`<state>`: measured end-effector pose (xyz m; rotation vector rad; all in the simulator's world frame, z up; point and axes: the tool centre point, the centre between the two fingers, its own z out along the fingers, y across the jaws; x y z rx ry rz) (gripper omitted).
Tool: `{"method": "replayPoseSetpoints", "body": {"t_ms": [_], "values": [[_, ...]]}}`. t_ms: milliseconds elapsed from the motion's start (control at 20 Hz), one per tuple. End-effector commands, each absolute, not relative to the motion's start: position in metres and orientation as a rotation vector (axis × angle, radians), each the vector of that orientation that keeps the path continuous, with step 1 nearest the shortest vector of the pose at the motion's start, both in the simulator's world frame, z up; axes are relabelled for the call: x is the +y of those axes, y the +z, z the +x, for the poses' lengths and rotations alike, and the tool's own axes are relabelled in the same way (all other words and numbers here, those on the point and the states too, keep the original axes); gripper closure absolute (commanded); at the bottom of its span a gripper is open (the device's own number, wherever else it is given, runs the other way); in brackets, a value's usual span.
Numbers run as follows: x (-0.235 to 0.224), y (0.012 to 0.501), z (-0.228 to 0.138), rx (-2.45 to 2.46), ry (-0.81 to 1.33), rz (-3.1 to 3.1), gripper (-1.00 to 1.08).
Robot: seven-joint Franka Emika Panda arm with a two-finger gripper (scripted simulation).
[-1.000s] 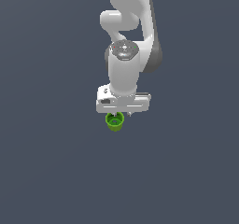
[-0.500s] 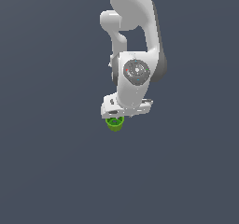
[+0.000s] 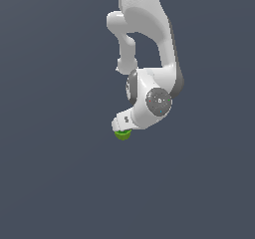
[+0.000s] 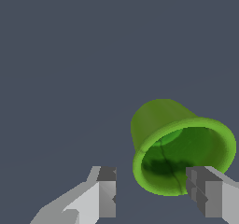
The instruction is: Pick up the object and move it to a goal position.
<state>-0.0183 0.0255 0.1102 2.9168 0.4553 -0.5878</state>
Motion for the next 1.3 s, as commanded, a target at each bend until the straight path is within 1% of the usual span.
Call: {"method": "replayPoseSetpoints", "body": {"t_ms": [0,350,650,1150,1200,1250], "values": [[0.025,0.106,-0.022,0.483,-0.639,2.888,-0.2],[0.025,0.1,-0.026,0.52,-0.71,2.846,-0.2],[0.025,0.097,-0.028,0.519,-0.709,2.847,-0.2],[0.018,0.074,-0.04,0.522,-0.713,2.845,-0.2],[0.018,0.074,-0.04,0.522,-0.713,2.845,1.08],[0.018,0.074,-0.04,0.522,-0.713,2.845,1.08]]}}
